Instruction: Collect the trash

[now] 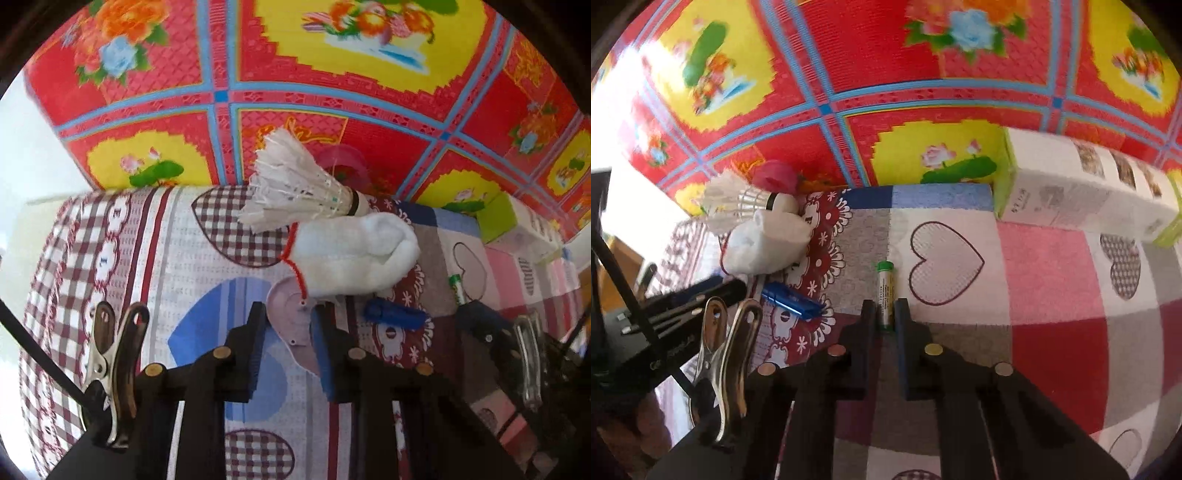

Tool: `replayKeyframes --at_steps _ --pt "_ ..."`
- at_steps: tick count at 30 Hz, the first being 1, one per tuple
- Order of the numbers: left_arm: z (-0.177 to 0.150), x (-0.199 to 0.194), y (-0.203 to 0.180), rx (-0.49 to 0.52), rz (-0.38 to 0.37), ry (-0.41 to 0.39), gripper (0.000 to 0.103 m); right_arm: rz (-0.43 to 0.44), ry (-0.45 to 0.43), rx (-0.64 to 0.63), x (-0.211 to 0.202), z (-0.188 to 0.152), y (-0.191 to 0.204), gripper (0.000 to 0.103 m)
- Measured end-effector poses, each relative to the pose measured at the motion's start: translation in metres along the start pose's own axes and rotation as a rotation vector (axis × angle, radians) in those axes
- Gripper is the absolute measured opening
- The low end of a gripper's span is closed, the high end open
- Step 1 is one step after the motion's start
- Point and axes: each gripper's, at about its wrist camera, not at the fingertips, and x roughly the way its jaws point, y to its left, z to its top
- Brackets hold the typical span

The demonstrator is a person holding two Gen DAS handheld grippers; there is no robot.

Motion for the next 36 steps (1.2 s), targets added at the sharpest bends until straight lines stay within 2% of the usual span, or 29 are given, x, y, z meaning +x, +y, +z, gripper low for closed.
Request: replayKeyframes --at_steps 3,15,19,28,36 --pt "-0.006 -0.010 0.010 -0.027 -0.041 -0.001 0.026 0.007 -0.001 0.020 -0.003 -0.002 -0.004 0.011" --pt "-0.010 -0.046 0.018 0.019 -0.100 -0.025 0.026 0.036 -0.005 0.071 -0.028 -0.021 -0.018 0.011" --pt "-0.005 -0.057 0.000 0.050 -0.116 -0.028 0.026 0.040 -0.015 0.084 -0.042 -0.025 -0.023 0.011" --pt "-0.017 -0.075 -0.029 0.109 -0.149 -0.029 0.026 0.044 -0.054 0.094 -0.079 -0.037 -0.036 0.011" --pt "-0.033 -0.087 -0.065 0.152 -0.172 -0.036 0.026 0.064 -0.072 0.112 -0.113 -0.061 -0.055 0.011"
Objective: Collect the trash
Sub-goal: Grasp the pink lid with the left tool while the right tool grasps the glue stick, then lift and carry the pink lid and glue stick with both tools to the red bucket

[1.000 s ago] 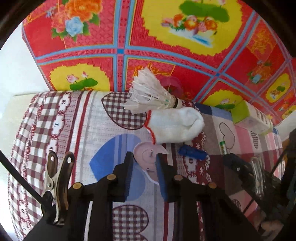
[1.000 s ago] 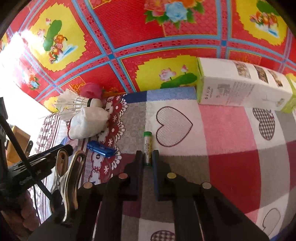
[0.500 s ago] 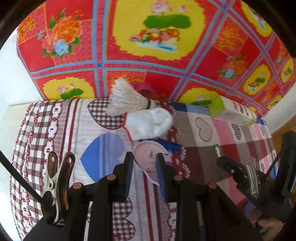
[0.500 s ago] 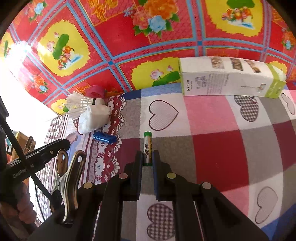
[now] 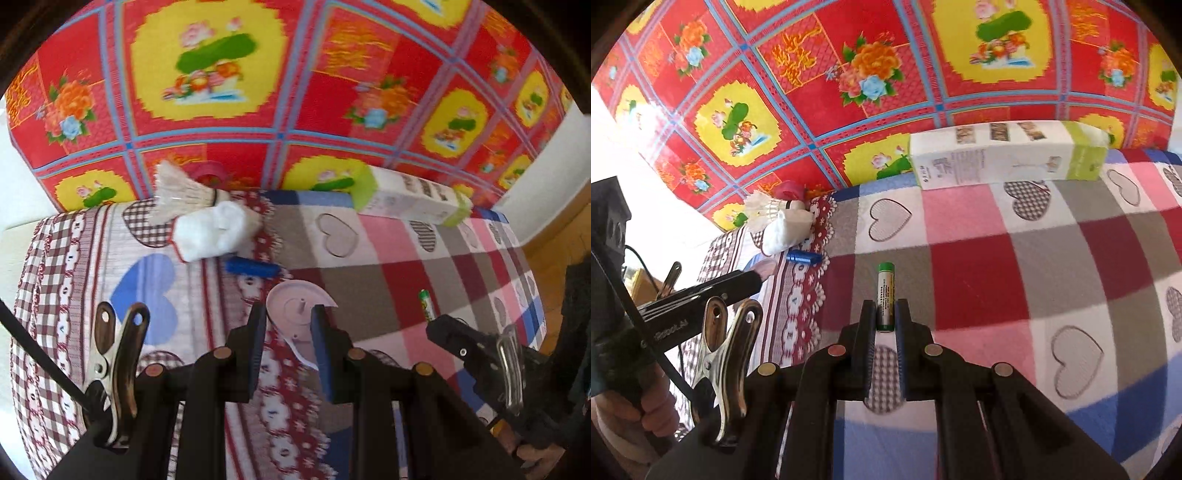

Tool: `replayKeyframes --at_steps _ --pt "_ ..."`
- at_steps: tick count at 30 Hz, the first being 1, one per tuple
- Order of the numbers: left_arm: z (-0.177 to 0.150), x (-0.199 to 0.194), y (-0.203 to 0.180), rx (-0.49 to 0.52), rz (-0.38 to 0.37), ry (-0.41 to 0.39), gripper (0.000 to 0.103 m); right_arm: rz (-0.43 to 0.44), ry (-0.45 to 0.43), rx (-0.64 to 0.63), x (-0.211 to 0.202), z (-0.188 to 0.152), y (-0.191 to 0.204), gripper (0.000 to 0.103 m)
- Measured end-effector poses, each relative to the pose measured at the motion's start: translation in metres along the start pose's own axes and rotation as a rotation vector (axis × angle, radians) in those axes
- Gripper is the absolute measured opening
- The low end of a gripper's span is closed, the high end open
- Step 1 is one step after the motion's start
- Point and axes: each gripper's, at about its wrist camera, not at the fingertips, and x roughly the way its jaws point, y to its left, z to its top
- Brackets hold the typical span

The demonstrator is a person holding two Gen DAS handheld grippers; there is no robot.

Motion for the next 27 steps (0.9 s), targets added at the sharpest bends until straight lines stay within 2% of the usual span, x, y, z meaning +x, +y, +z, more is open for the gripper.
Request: replayKeyframes --at_steps 13,27 --pt "-0.026 -0.019 -0.079 0.079 -0.029 -0.010 0.026 0.003 -0.046 0.052 -0.064 -0.040 -0.051 0.011" --pt "-0.055 -0.035 -0.177 0.179 -0.082 -0.013 0.026 -0.035 -0.128 0.116 -0.137 -0.080 -0.113 0.011"
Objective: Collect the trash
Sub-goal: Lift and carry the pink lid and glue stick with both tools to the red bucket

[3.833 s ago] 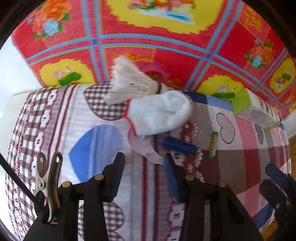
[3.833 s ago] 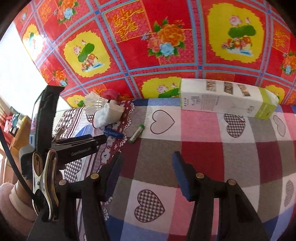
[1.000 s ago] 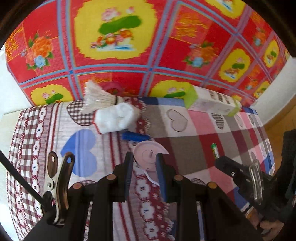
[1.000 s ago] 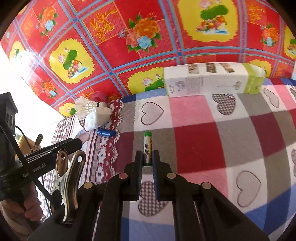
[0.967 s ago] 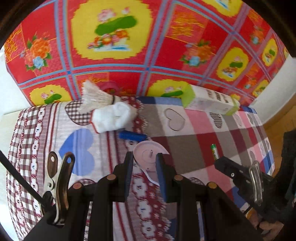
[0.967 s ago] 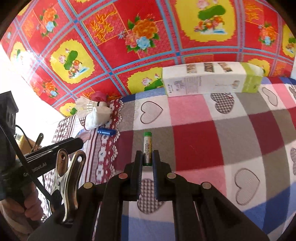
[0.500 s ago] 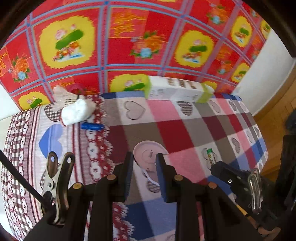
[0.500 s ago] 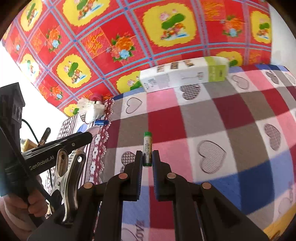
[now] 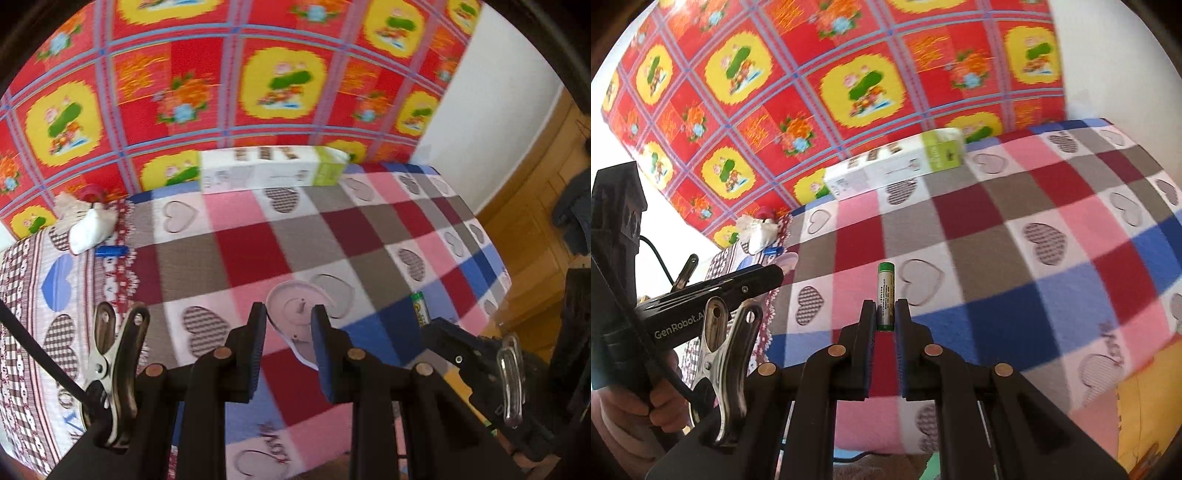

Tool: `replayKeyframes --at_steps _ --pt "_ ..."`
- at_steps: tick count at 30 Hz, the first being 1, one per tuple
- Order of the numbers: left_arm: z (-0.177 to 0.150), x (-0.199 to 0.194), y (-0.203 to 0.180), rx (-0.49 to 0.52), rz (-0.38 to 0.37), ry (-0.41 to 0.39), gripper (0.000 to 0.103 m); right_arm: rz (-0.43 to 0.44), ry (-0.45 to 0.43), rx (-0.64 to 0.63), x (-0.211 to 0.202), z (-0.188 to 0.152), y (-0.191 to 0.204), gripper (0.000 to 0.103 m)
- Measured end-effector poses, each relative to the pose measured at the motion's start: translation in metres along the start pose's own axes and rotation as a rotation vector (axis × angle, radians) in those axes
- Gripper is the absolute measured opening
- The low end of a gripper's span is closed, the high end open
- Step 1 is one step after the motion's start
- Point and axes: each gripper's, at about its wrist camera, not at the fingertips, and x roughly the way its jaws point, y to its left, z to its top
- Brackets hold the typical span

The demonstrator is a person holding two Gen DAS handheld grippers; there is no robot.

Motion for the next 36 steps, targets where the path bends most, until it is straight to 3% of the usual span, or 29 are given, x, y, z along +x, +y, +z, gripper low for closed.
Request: replayKeyframes --at_steps 24,36 --pt "-0.015 0.018 -0.205 0.183 -0.142 -0.012 0.026 -0.114 -0.132 0.144 -0.128 -0.029 -0.149 0.011" --pt "-0.004 0.041 -0.313 0.351 -0.267 0.017 0.026 -0.229 -0.206 0.297 -0.182 -0.043 -0.224 0.011"
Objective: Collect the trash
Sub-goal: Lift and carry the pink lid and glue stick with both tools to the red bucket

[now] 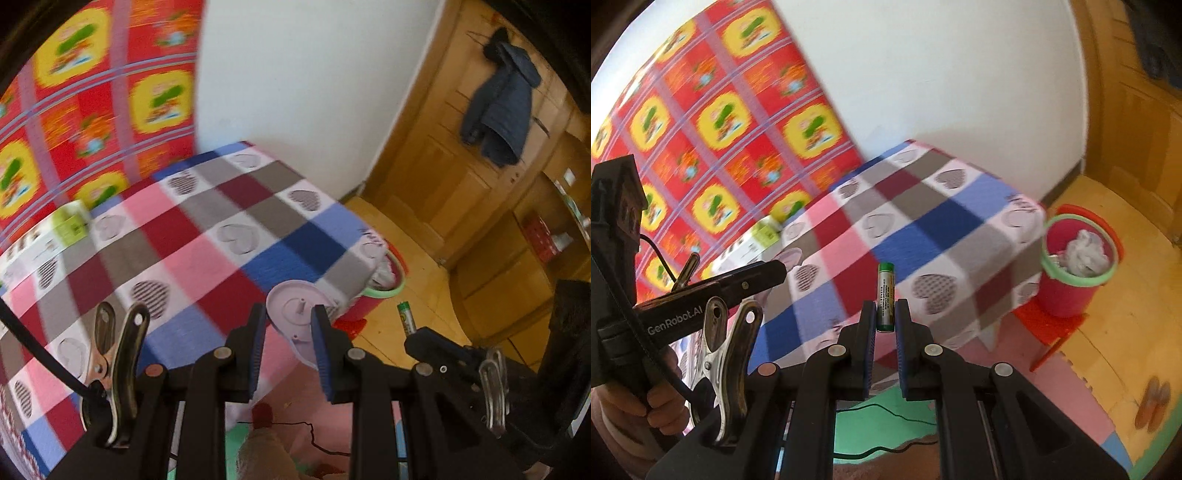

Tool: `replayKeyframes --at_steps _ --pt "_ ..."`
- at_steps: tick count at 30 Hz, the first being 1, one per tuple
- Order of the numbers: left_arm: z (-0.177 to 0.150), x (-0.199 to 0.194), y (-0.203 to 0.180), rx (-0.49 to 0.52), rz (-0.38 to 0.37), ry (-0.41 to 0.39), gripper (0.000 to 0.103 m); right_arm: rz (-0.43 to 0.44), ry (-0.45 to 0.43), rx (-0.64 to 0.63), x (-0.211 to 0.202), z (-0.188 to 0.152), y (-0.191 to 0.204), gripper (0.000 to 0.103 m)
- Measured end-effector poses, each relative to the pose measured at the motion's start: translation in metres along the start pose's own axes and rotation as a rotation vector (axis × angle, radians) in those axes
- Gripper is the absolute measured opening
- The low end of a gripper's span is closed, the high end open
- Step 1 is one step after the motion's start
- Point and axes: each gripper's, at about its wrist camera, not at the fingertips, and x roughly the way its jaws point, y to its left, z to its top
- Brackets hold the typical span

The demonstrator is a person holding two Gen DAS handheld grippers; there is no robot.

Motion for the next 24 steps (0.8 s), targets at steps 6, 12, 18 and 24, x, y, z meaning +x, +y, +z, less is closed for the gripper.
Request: replayKeyframes --at_steps 6,12,18,24 --pt "0.027 0.034 -0.036 0.055 -0.064 0.017 0.026 -0.065 -0.023 0.044 -0.009 0.013 -0.039 0.011" --pt "0.057 0.065 -0.071 0.124 -0.119 0.025 0.026 -0.115 -0.038 0.089 -0.013 0.031 -0.075 0.011" --pt "0.086 0.097 -0.106 0.200 -0.175 0.043 0.026 -0.156 -0.051 0.151 -0.011 0.050 -0.110 0.011" --pt "0.106 0.128 -0.142 0.246 -0.214 0.072 0.026 -0.200 -0.079 0.198 -0.010 0.067 -0.146 0.011"
